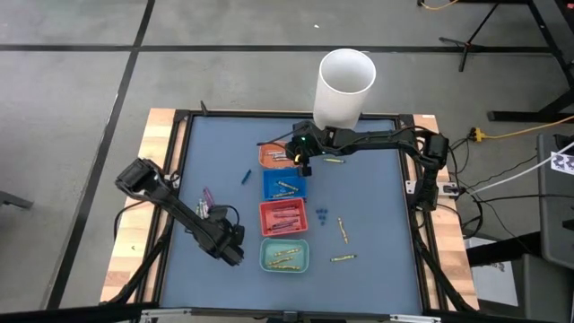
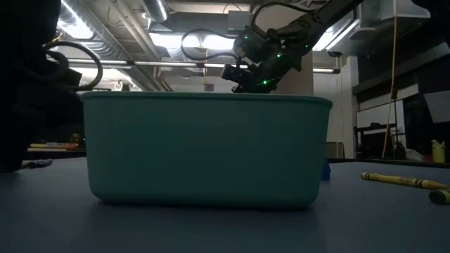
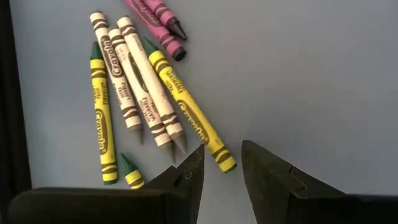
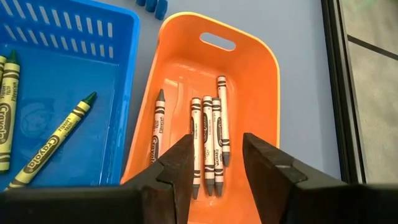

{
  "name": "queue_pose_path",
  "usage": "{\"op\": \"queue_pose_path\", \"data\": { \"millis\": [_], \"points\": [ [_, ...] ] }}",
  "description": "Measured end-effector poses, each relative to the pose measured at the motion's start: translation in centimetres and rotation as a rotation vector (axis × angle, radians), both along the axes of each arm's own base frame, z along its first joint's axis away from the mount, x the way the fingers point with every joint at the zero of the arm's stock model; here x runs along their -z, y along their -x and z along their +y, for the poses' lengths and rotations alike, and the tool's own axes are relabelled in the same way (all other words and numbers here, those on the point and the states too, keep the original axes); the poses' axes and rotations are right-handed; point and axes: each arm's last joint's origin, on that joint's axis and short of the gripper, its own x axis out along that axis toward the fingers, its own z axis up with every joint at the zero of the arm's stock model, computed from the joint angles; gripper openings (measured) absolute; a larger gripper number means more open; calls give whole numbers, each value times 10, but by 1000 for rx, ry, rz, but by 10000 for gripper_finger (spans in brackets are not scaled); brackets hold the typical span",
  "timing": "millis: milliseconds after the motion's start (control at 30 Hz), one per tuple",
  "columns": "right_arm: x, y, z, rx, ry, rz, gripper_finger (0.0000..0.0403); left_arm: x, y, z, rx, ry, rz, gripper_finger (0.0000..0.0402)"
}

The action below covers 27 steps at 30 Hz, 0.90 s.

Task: Sort crayons
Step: Put the green crayon into the blue bin

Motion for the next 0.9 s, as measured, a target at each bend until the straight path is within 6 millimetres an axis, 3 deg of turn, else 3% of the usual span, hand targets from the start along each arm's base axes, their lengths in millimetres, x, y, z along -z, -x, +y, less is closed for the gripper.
{"op": "queue_pose_path", "data": {
  "millis": [900],
  "points": [
    [-2, 1, 1, 54, -54, -12, 136, 3, 9, -15, -166, -33, -97, 98]
  ]
}}
